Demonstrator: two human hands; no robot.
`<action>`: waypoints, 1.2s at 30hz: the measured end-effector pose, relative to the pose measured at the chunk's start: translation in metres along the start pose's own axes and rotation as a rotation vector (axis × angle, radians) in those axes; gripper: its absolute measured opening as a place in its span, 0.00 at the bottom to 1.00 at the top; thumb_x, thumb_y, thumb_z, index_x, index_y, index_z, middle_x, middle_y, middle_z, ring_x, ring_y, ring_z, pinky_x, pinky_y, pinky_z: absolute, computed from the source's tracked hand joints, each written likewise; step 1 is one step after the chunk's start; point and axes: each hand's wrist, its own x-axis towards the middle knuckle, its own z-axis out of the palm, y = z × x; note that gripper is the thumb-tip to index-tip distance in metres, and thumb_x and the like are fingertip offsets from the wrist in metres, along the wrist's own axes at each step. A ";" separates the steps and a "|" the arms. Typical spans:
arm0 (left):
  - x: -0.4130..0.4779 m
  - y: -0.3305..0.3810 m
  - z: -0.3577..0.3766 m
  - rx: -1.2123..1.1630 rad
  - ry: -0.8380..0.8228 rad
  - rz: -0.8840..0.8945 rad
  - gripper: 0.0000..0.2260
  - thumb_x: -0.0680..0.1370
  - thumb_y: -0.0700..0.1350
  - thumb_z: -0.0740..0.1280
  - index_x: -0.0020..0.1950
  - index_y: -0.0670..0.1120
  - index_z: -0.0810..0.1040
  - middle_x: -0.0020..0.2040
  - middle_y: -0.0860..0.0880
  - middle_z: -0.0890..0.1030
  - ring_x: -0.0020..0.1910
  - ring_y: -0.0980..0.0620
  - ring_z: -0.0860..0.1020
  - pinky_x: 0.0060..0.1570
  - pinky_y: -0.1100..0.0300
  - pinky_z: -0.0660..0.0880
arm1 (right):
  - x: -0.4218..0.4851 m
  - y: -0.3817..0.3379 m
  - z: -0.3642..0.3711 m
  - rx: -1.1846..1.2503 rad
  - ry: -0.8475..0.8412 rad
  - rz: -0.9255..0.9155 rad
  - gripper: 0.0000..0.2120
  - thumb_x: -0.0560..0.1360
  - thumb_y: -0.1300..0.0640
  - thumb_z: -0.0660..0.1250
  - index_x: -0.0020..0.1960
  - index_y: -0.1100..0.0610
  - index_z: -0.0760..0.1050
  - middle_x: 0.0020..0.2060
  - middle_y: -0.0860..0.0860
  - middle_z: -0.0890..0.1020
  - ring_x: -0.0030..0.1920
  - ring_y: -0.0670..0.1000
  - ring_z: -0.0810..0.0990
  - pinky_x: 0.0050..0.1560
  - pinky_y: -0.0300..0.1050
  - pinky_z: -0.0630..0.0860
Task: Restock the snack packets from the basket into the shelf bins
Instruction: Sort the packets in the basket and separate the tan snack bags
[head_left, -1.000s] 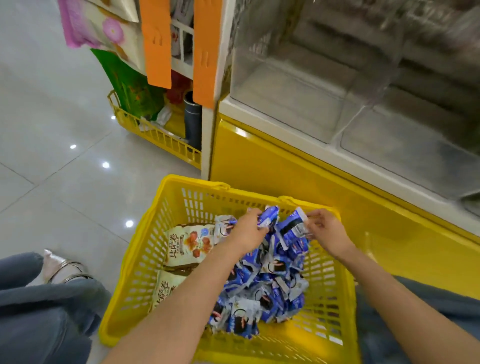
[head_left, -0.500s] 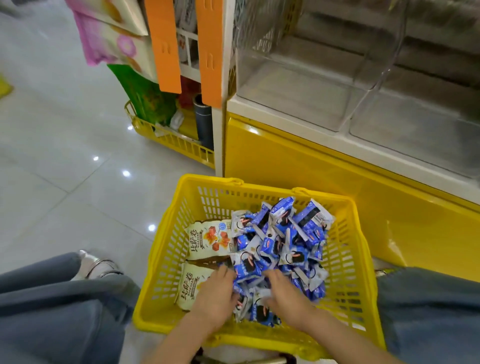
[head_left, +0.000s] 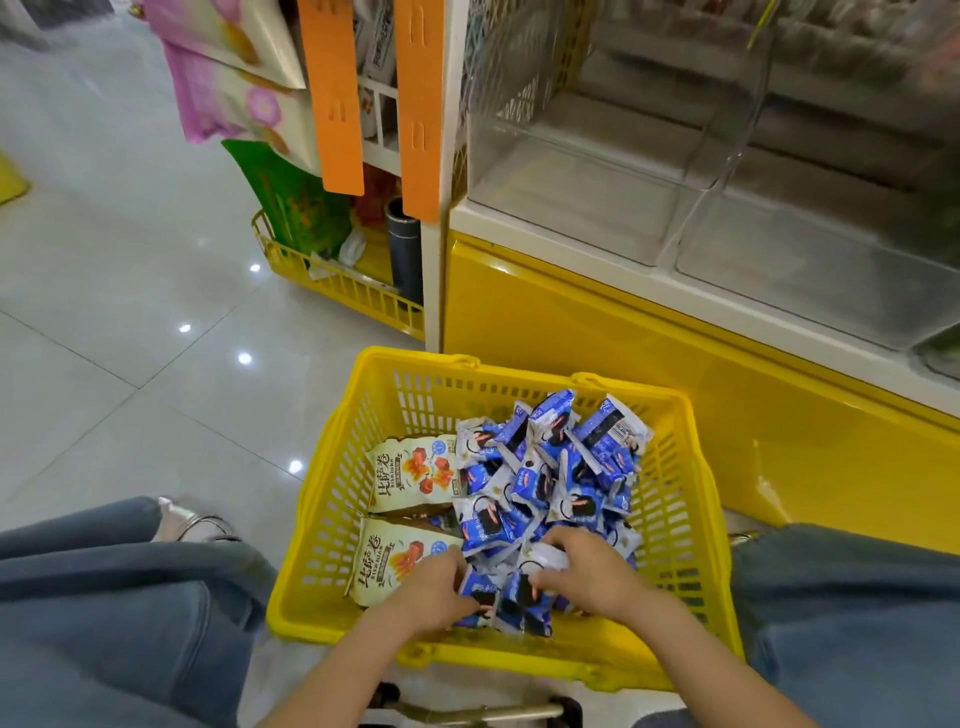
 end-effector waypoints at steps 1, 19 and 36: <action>-0.001 0.002 -0.004 -0.078 0.021 -0.008 0.10 0.75 0.46 0.69 0.48 0.50 0.67 0.41 0.54 0.74 0.36 0.61 0.71 0.31 0.71 0.67 | -0.003 -0.003 -0.009 0.060 0.011 -0.003 0.17 0.74 0.48 0.68 0.58 0.54 0.72 0.49 0.49 0.76 0.45 0.47 0.74 0.38 0.35 0.69; -0.037 0.049 -0.029 -0.739 -0.018 0.056 0.17 0.73 0.55 0.68 0.58 0.49 0.71 0.54 0.51 0.80 0.51 0.55 0.80 0.45 0.61 0.76 | -0.018 -0.031 -0.038 0.565 0.055 -0.183 0.14 0.74 0.54 0.69 0.56 0.52 0.69 0.55 0.46 0.76 0.51 0.45 0.78 0.49 0.37 0.76; -0.016 0.029 -0.038 -0.824 0.328 -0.044 0.15 0.71 0.48 0.72 0.51 0.60 0.69 0.52 0.60 0.77 0.50 0.64 0.75 0.44 0.66 0.72 | 0.042 0.018 0.052 -0.017 -0.172 0.020 0.23 0.75 0.50 0.67 0.67 0.56 0.69 0.52 0.51 0.78 0.53 0.53 0.76 0.52 0.43 0.74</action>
